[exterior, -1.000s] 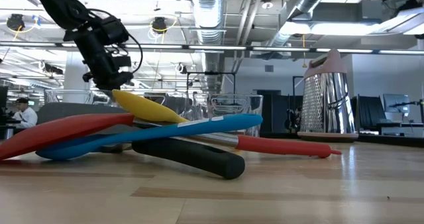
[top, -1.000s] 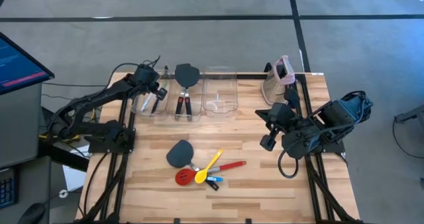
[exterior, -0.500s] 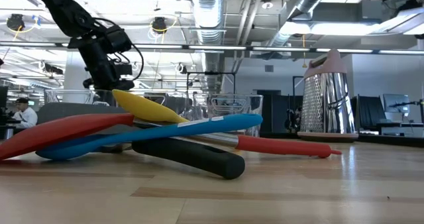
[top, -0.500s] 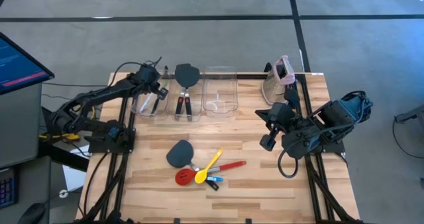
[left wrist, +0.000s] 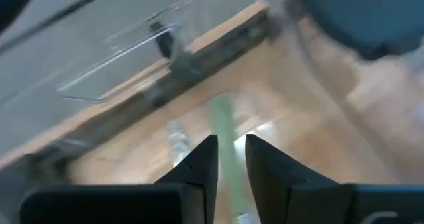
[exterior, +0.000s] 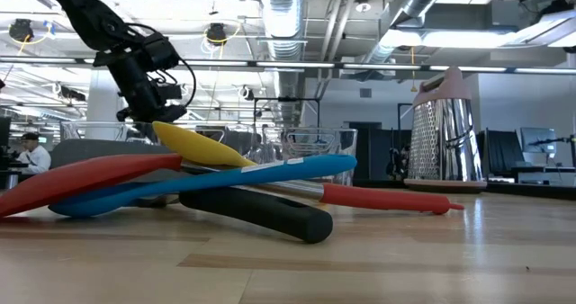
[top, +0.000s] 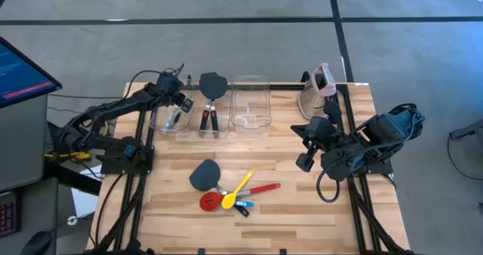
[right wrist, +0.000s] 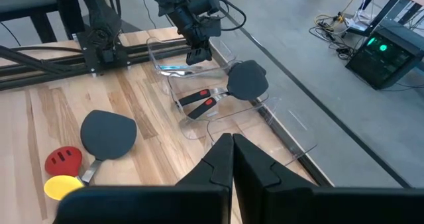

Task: Pick & Place Kitchen Items
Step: Put the yellow spoon into the right transparent bin

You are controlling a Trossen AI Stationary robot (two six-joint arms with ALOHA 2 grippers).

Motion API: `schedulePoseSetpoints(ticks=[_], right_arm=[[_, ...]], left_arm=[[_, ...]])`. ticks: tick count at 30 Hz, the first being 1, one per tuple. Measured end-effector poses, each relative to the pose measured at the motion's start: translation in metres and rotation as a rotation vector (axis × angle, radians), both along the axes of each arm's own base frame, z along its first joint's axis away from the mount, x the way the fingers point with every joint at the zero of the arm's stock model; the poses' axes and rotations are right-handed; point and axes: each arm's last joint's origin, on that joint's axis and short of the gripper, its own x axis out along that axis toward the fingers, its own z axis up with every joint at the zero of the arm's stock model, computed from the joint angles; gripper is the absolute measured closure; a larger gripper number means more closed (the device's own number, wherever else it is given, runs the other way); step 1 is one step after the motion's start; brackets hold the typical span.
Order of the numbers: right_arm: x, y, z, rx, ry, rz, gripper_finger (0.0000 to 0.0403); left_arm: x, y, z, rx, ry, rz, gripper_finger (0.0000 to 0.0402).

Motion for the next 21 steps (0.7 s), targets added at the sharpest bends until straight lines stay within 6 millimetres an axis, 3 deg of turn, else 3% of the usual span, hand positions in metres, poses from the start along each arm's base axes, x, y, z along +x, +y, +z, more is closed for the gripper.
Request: schedulePoseSetpoints(ticks=[6, 11, 21], right_arm=[[0.0, 0.0, 0.0, 0.0, 0.0, 0.0, 0.0402], [0.0, 0.0, 0.0, 0.002, -0.002, 0.001, 0.0402], [0.004, 0.002, -0.003, -0.005, 0.007, 0.0, 0.0402]], left_arm=[[0.004, -0.005, 0.017, 0.018, -0.177, -0.072, 0.0394], [-0.002, -0.02, 0.048, 0.134, -0.276, -0.162, 0.0399], [-0.024, -0.087, 0.113, 0.395, -0.547, -0.421, 0.04]])
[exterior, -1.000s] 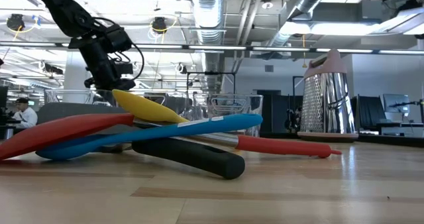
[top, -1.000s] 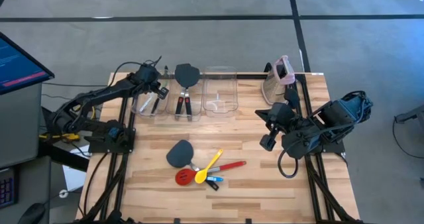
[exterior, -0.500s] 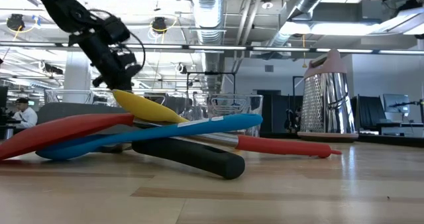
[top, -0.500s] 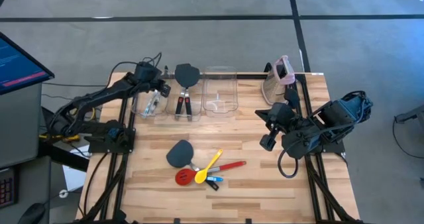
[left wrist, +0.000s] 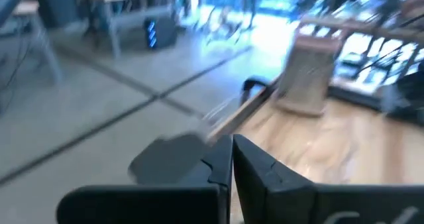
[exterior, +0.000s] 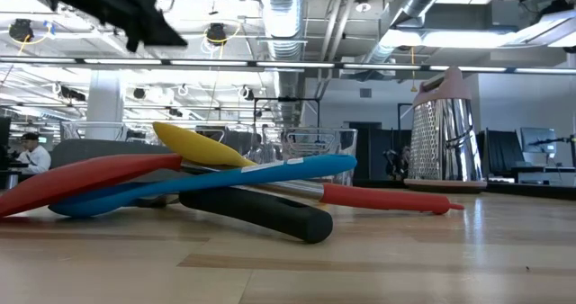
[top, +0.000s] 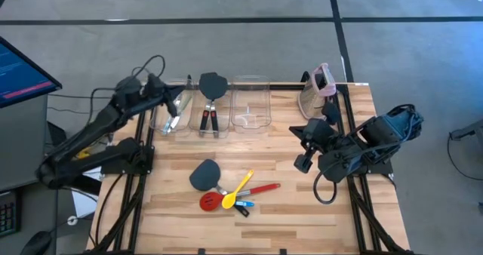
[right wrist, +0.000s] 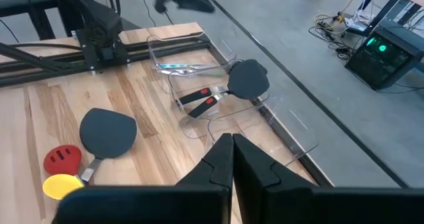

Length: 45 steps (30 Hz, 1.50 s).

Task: Pick & Place Kitchen Items
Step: Put the yellow spoon into the right transparent bin

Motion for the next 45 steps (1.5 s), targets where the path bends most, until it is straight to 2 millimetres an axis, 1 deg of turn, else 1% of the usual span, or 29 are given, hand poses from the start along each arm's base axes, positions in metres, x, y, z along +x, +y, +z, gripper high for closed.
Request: schedulePoseSetpoints(ticks=[4, 9, 13, 21, 26, 30, 34, 36, 40, 43, 45], right_arm=[[0.006, 0.001, -0.004, -0.015, 0.02, -0.003, 0.0402], [0.008, -0.001, -0.002, 0.032, 0.016, 0.019, 0.0402], [0.013, 0.0, -0.002, 0.035, 0.017, 0.045, 0.0402], [0.019, -0.001, 0.003, 0.001, -0.003, 0.086, 0.0403], [0.021, -0.004, 0.003, 0.013, 0.011, 0.095, 0.0403], [0.022, -0.006, 0.002, 0.033, 0.023, 0.109, 0.0403], [0.023, -0.007, 0.001, 0.039, 0.059, 0.145, 0.0403], [0.026, -0.009, -0.002, 0.022, 0.077, 0.144, 0.0403], [0.035, -0.011, -0.017, 0.005, 0.135, 0.128, 0.0403], [0.051, -0.012, -0.029, 0.033, 0.186, 0.133, 0.0403], [0.066, -0.01, -0.041, 0.071, 0.23, 0.155, 0.0403]], left_arm=[[-0.007, -0.024, 0.012, 0.025, -0.092, -0.087, 0.04], [-0.009, -0.045, 0.014, -0.026, -0.143, -0.202, 0.0401], [-0.004, -0.057, 0.015, -0.03, -0.146, -0.302, 0.0401], [0.012, -0.078, 0.012, -0.039, -0.114, -0.381, 0.0401], [0.022, -0.095, 0.014, -0.007, -0.131, -0.429, 0.0401], [0.026, -0.11, 0.019, 0.055, -0.159, -0.444, 0.0401], [0.026, -0.125, 0.018, 0.075, -0.149, -0.453, 0.0401], [0.025, -0.131, 0.018, 0.076, -0.151, -0.465, 0.0401], [0.022, -0.144, 0.018, 0.077, -0.154, -0.48, 0.0401], [0.021, -0.153, 0.018, 0.078, -0.154, -0.487, 0.0401], [0.021, -0.159, 0.018, 0.08, -0.151, -0.487, 0.0401]])
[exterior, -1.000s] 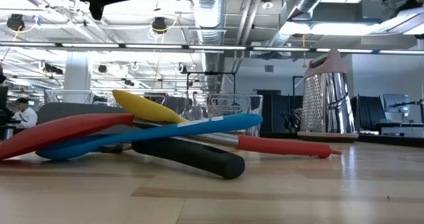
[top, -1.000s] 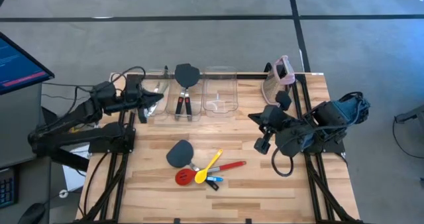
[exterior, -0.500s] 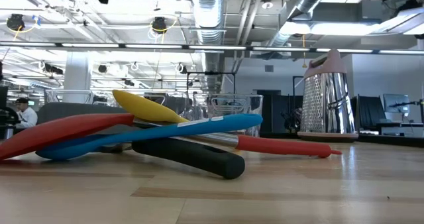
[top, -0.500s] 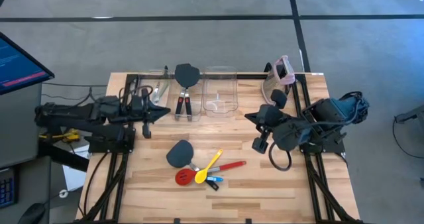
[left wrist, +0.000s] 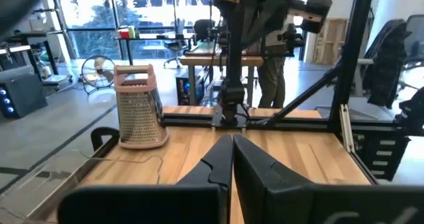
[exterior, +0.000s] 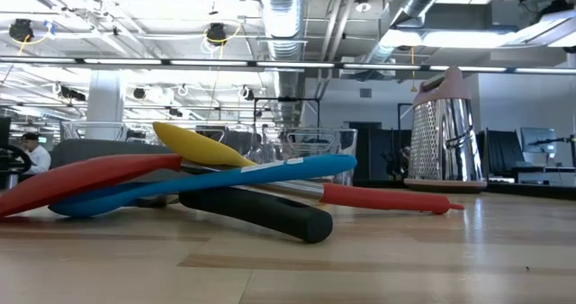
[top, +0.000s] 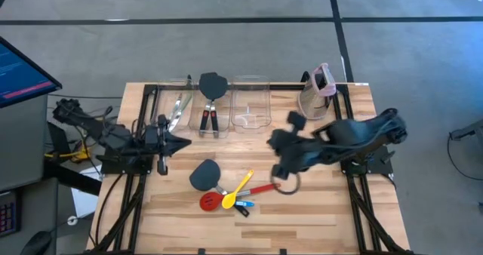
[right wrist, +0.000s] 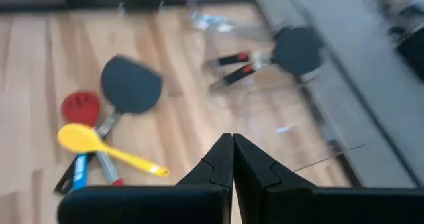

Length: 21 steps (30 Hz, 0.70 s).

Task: Pick & Place Kitchen Items
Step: Put the yellow spoon into the right transparent bin

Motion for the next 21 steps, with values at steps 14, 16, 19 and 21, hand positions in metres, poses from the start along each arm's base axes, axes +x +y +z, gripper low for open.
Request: schedulePoseSetpoints(ticks=[14, 16, 19, 21], right_arm=[[0.086, 0.001, -0.068, 0.059, 0.272, 0.637, 0.0403], [0.095, -0.002, -0.081, 0.102, 0.307, 0.649, 0.0403], [0.109, -0.008, -0.1, 0.152, 0.348, 0.653, 0.0403], [0.118, -0.012, -0.114, 0.169, 0.381, 0.642, 0.0403]], left_arm=[[0.001, -0.026, -0.003, 0.003, 0.003, -0.077, 0.0401], [0.0, -0.027, -0.003, 0.0, 0.0, -0.076, 0.0401], [-0.001, -0.028, -0.003, 0.001, 0.0, -0.077, 0.0401], [-0.001, -0.028, -0.002, 0.0, -0.002, -0.077, 0.0401]])
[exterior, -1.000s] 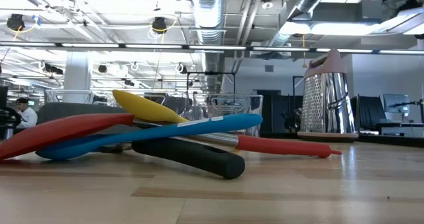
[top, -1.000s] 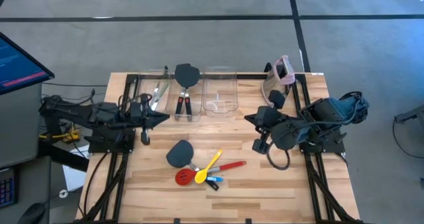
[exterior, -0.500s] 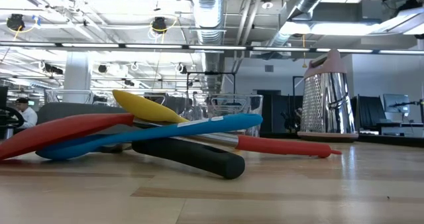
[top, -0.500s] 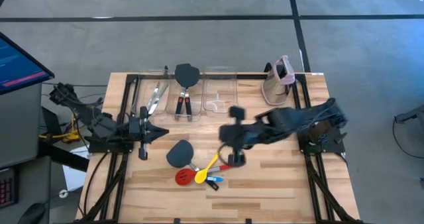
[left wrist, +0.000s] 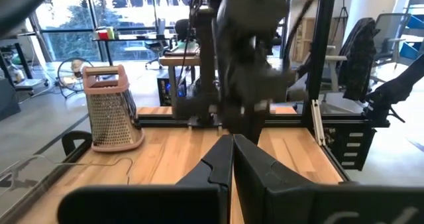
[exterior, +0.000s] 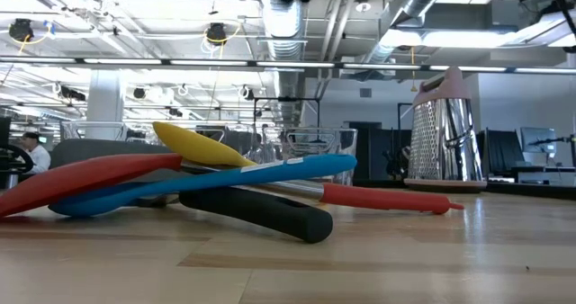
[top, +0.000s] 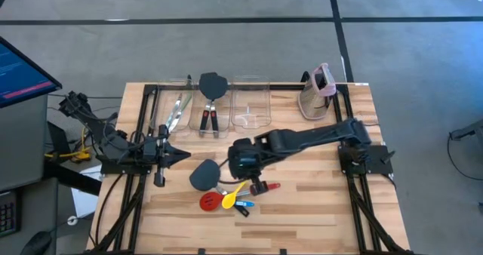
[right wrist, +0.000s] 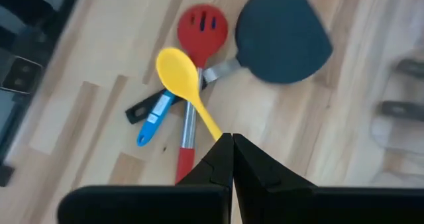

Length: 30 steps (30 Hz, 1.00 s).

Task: Pick & Place Kitchen Items
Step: Put the yellow spoon into the right transparent bin

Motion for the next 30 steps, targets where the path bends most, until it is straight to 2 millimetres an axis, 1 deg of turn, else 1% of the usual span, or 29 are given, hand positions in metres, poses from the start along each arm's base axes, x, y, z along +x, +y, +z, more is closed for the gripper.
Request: schedulePoseSetpoints(ticks=[6, 8, 12, 16, 19, 25, 30], right_arm=[[0.02, -0.011, -0.038, -0.017, 0.094, -0.032, 0.0403], [0.027, -0.013, -0.05, -0.031, 0.109, -0.014, 0.0403], [0.034, -0.012, -0.074, -0.076, 0.16, 0.078, 0.0403], [0.038, -0.008, -0.092, -0.035, 0.209, 0.119, 0.0403], [0.039, -0.006, -0.096, -0.02, 0.221, 0.131, 0.0403], [0.039, -0.005, -0.097, -0.025, 0.218, 0.147, 0.0403], [0.04, -0.005, -0.1, 0.001, 0.217, 0.156, 0.0403]], left_arm=[[0.0, 0.0, 0.0, -0.004, -0.003, 0.0, 0.0401], [0.0, 0.0, 0.001, -0.005, -0.005, 0.0, 0.0401], [-0.001, -0.002, 0.002, -0.014, -0.016, -0.014, 0.0401], [-0.004, -0.005, 0.003, -0.019, -0.021, -0.044, 0.0401], [-0.009, -0.005, 0.005, -0.026, -0.036, -0.042, 0.0401], [-0.022, -0.002, 0.011, -0.055, -0.066, -0.002, 0.0401], [-0.023, -0.003, 0.011, -0.058, -0.068, -0.013, 0.0401]])
